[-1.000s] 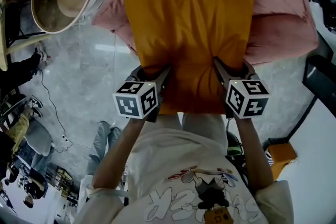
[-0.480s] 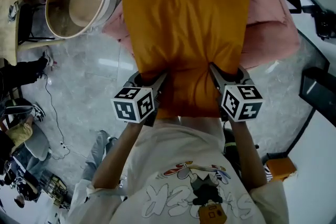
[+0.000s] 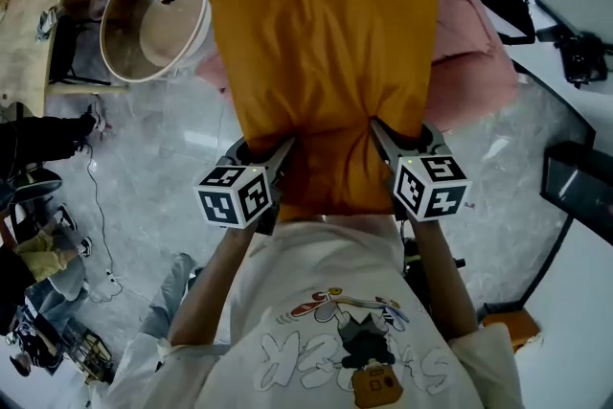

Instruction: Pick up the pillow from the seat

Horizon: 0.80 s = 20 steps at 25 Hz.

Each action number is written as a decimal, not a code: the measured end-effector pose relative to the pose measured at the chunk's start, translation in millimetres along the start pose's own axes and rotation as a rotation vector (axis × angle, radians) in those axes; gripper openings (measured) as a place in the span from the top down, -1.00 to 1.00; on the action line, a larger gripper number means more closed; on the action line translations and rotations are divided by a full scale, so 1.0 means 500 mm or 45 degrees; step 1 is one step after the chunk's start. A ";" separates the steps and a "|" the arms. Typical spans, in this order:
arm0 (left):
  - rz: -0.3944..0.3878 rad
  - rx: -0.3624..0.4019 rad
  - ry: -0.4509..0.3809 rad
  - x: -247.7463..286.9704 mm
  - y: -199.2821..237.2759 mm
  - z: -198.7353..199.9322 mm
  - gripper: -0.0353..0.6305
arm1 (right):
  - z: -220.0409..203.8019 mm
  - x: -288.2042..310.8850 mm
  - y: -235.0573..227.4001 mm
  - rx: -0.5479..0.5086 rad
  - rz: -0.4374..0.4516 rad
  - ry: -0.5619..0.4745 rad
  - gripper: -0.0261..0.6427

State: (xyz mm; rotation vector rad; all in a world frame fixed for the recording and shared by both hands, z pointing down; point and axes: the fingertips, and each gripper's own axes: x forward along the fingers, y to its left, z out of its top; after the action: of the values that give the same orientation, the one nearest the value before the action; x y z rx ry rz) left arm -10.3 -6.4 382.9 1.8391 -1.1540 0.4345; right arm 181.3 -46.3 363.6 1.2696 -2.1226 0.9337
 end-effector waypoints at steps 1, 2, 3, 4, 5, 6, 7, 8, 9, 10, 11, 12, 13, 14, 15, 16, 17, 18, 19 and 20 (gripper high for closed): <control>0.005 0.001 -0.008 -0.004 -0.007 0.001 0.15 | 0.005 -0.007 -0.001 -0.005 0.007 -0.008 0.12; 0.009 0.001 -0.013 -0.009 -0.013 0.001 0.15 | 0.008 -0.014 -0.001 -0.008 0.013 -0.015 0.11; 0.014 0.002 -0.019 -0.015 -0.019 0.001 0.15 | 0.011 -0.021 -0.001 -0.011 0.019 -0.021 0.11; 0.019 0.004 -0.027 -0.020 -0.024 0.003 0.15 | 0.015 -0.026 0.000 -0.015 0.027 -0.027 0.11; 0.025 0.006 -0.038 -0.025 -0.028 0.005 0.15 | 0.018 -0.029 0.001 -0.019 0.035 -0.033 0.11; 0.030 0.008 -0.048 -0.030 -0.032 0.008 0.15 | 0.021 -0.032 0.002 -0.023 0.043 -0.039 0.11; 0.034 0.010 -0.056 -0.035 -0.035 0.009 0.15 | 0.022 -0.035 0.003 -0.026 0.049 -0.043 0.11; 0.035 0.012 -0.062 -0.040 -0.039 0.010 0.15 | 0.023 -0.041 0.005 -0.028 0.053 -0.046 0.11; 0.035 0.014 -0.067 -0.046 -0.042 0.011 0.15 | 0.024 -0.046 0.008 -0.031 0.054 -0.050 0.11; 0.032 0.018 -0.071 -0.052 -0.044 0.014 0.15 | 0.027 -0.051 0.013 -0.034 0.054 -0.055 0.11; 0.027 0.022 -0.075 -0.058 -0.043 0.017 0.15 | 0.032 -0.055 0.018 -0.037 0.053 -0.063 0.11; 0.020 0.026 -0.079 -0.065 -0.041 0.020 0.15 | 0.037 -0.057 0.025 -0.042 0.051 -0.070 0.11; 0.013 0.026 -0.083 -0.072 -0.038 0.023 0.15 | 0.042 -0.060 0.034 -0.047 0.048 -0.074 0.11; 0.006 0.023 -0.087 -0.081 -0.035 0.024 0.15 | 0.045 -0.062 0.043 -0.052 0.044 -0.077 0.11; -0.002 0.019 -0.091 -0.089 -0.032 0.025 0.15 | 0.048 -0.066 0.052 -0.057 0.040 -0.080 0.11; -0.011 0.017 -0.095 -0.097 -0.030 0.026 0.15 | 0.051 -0.070 0.060 -0.061 0.035 -0.084 0.11; -0.021 0.018 -0.100 -0.104 -0.028 0.029 0.15 | 0.054 -0.074 0.068 -0.065 0.028 -0.090 0.11; -0.032 0.020 -0.102 -0.111 -0.026 0.030 0.15 | 0.056 -0.079 0.075 -0.067 0.020 -0.096 0.11; -0.044 0.021 -0.103 -0.118 -0.024 0.030 0.15 | 0.055 -0.084 0.083 -0.069 0.011 -0.101 0.11; -0.056 0.021 -0.102 -0.126 -0.021 0.027 0.15 | 0.054 -0.088 0.092 -0.070 0.002 -0.104 0.10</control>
State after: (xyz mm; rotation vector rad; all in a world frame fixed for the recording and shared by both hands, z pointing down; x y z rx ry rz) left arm -35.0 17.7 327.7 1.9075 -1.1646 0.3492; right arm 158.2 -27.0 301.5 1.2988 -2.1968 0.8313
